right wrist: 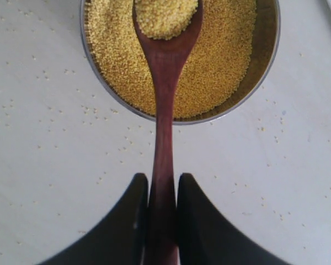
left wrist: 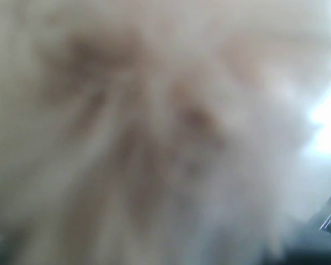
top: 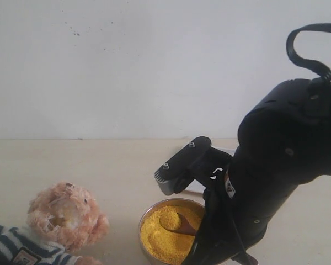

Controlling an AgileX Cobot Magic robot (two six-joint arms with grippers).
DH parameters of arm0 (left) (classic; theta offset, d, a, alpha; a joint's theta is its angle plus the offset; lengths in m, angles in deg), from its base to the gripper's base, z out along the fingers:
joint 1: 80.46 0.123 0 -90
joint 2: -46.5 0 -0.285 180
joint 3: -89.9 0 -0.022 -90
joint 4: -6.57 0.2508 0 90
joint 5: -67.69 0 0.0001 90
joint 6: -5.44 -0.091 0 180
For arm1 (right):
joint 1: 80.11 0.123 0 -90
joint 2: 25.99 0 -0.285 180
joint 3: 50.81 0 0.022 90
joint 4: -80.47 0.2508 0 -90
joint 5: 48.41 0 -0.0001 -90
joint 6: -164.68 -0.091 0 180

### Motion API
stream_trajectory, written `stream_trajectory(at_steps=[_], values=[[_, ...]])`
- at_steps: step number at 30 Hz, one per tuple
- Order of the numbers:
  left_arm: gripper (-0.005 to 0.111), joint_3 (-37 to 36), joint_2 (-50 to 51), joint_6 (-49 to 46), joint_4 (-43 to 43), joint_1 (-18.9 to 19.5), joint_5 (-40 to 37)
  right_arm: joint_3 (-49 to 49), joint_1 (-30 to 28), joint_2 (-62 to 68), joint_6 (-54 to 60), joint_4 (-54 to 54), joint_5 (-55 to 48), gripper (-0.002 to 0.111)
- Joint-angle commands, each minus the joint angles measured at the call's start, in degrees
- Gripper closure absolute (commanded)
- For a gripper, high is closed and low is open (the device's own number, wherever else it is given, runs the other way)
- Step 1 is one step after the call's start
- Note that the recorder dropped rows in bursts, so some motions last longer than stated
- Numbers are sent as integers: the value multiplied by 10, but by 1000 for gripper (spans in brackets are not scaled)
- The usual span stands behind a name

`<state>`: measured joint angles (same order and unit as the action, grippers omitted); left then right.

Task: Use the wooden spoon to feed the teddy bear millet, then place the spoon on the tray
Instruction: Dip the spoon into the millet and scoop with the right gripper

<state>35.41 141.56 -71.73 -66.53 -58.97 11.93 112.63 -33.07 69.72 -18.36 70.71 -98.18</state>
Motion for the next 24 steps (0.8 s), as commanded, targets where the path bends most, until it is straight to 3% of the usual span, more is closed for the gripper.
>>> stream_trajectory(at_steps=[1, 24], values=[[103, -1, 1, -4, -8, 1, -9, -2, -1, -5, 8, -2, 0, 106], [103, -1, 1, -4, -8, 1, -10, -1, 21, -5, 22, -43, -35, 106]])
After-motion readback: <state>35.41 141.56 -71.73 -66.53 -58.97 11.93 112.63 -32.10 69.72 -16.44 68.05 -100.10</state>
